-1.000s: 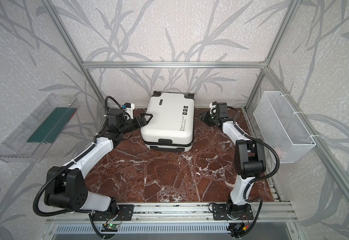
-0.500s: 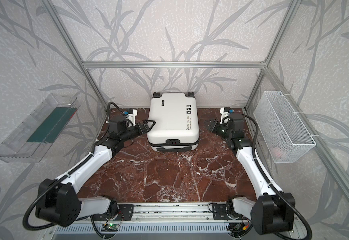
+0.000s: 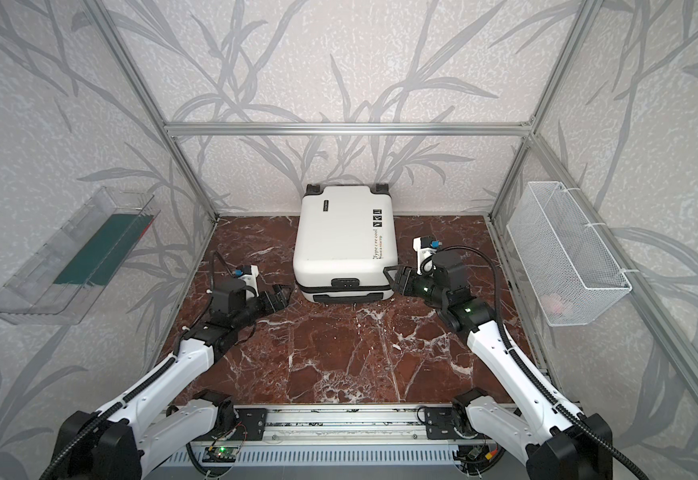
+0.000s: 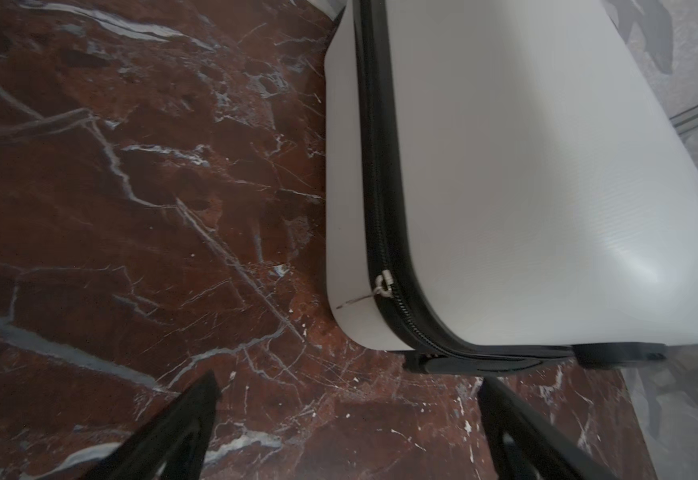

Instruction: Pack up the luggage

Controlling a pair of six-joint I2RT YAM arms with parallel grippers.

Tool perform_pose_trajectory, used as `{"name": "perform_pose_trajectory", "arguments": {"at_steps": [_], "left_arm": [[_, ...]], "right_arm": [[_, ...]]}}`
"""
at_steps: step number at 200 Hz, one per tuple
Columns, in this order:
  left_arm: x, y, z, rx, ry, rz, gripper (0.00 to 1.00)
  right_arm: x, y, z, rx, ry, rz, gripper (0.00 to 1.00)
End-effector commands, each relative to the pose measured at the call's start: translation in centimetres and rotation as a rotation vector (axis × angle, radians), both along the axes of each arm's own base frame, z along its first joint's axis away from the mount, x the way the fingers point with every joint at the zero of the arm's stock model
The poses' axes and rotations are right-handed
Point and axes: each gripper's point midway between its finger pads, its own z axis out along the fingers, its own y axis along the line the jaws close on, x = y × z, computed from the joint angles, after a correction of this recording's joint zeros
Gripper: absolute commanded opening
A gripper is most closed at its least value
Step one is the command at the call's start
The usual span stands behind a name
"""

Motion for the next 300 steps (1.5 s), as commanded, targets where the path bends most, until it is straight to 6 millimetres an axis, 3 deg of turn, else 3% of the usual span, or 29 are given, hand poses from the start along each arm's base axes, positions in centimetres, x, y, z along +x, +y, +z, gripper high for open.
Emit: {"name": "perform_pose_trajectory", "arguments": {"at_steps": [1,110,193,257,300], "left_arm": [[1.3,1.7,1.6,0.015,-0.161,0.101,0.99],[2.9,0.3,-3.4,0.238,-0.18,-0.019,0.85],[4.0,-1.6,-3.7,0.264,-0.251,-0.129,0.7],[4.6,-3.3,-3.4,0.277,-0.277,-0.24,0.49],[5.1,-4.2,-3.2,0.287,-0.305,-0.288,0.48]], "right_arm": [[0.5,0.0,-0.1,-0.036,-0.021,-0.014,0.61],[1.7,1.1,-0.2,-0.036,-0.035,0.017,0.61],[1.4,0.9,-0.5,-0.051,-0.042,0.021,0.61],[0.7,0.3,-1.2,-0.07,-0.031,0.02,0.61],[0.5,-0.5,-1.6,-0.069,-0.019,0.01,0.61]]}}
